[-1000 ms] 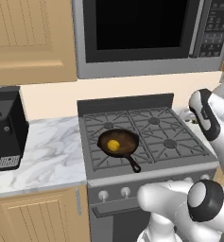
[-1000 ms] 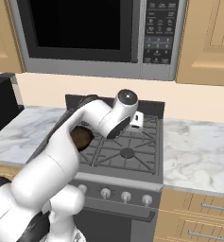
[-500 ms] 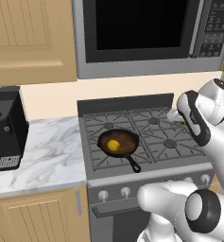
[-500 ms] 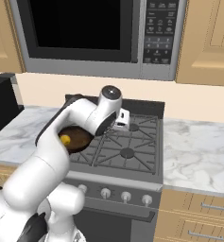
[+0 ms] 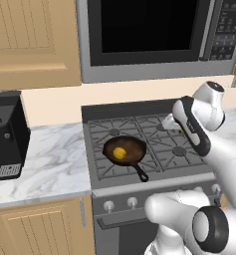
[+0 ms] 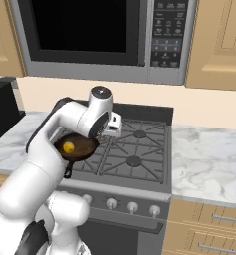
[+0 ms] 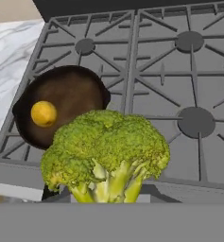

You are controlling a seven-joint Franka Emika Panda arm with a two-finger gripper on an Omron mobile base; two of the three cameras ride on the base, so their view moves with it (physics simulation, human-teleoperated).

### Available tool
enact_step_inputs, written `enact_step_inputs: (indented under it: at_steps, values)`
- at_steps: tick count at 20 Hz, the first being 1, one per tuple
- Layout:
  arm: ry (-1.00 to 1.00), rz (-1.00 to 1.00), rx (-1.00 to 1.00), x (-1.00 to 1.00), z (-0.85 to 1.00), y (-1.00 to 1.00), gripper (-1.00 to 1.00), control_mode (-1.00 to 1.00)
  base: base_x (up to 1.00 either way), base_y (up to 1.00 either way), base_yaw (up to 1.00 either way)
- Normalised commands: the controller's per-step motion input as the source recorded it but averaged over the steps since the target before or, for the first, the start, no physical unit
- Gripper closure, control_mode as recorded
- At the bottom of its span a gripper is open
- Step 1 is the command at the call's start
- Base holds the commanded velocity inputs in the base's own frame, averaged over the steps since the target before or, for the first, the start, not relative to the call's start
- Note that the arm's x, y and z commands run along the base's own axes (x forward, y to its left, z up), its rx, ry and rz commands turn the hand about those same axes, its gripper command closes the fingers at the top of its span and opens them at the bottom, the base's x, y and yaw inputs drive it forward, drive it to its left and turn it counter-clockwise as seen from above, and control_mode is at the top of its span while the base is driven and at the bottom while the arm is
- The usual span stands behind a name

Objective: Put the broccoli and lemon in the pan. Then turn on the front left burner and set the heat to medium.

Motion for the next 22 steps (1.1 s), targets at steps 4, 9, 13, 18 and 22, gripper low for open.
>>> enact_step_inputs:
  at_steps: [4, 9, 13, 18, 22]
  values:
    - [0.15, 0.00, 0.00, 0.00, 0.00, 0.52, 1.00, -1.00, 0.00, 0.00, 0.00]
    - [0.17, 0.00, 0.00, 0.00, -0.02, 0.40, 1.00, -1.00, 0.00, 0.00, 0.00]
    - [0.14, 0.00, 0.00, 0.00, -0.13, 0.31, 1.00, -1.00, 0.00, 0.00, 0.00]
    - [0.15, 0.00, 0.00, 0.00, -0.30, 0.25, 1.00, -1.00, 0.00, 0.00, 0.00]
    - [0.15, 0.00, 0.00, 0.02, -0.38, 0.26, 1.00, -1.00, 0.00, 0.00, 0.00]
